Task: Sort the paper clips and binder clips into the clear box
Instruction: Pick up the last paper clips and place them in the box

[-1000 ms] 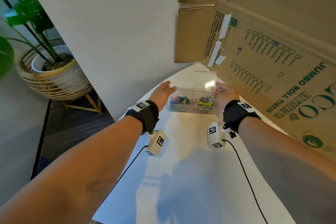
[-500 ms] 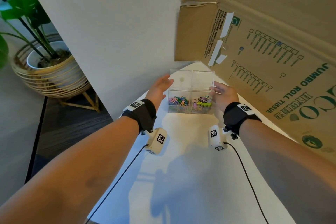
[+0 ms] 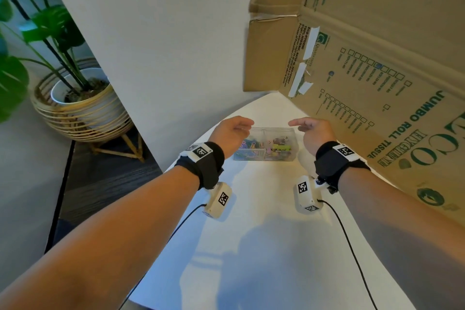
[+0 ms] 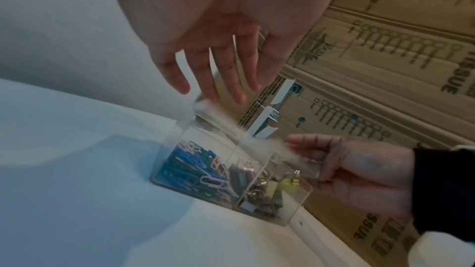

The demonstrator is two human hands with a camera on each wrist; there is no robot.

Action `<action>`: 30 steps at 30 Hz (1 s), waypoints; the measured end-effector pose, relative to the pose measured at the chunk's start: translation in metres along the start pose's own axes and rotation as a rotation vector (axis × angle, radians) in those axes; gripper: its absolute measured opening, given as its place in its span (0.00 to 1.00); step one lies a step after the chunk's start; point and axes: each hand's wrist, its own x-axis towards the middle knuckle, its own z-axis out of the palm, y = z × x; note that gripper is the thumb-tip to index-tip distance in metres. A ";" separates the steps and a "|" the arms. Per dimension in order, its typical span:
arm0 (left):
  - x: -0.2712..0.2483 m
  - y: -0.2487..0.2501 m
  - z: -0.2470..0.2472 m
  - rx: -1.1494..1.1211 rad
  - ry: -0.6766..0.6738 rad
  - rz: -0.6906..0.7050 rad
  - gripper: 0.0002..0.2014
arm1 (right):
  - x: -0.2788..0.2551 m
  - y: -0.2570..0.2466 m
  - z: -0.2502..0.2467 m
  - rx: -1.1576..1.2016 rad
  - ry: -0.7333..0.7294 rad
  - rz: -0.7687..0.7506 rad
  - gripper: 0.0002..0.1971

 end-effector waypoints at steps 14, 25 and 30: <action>-0.013 0.005 0.011 0.723 -0.239 -0.029 0.13 | -0.037 -0.009 0.000 -0.367 -0.108 -0.098 0.21; -0.018 0.009 0.022 0.936 -0.207 0.213 0.20 | -0.045 -0.006 0.009 -0.581 -0.209 -0.290 0.17; -0.012 0.007 0.030 0.893 -0.185 0.267 0.25 | -0.040 -0.005 0.010 -0.562 -0.159 -0.268 0.13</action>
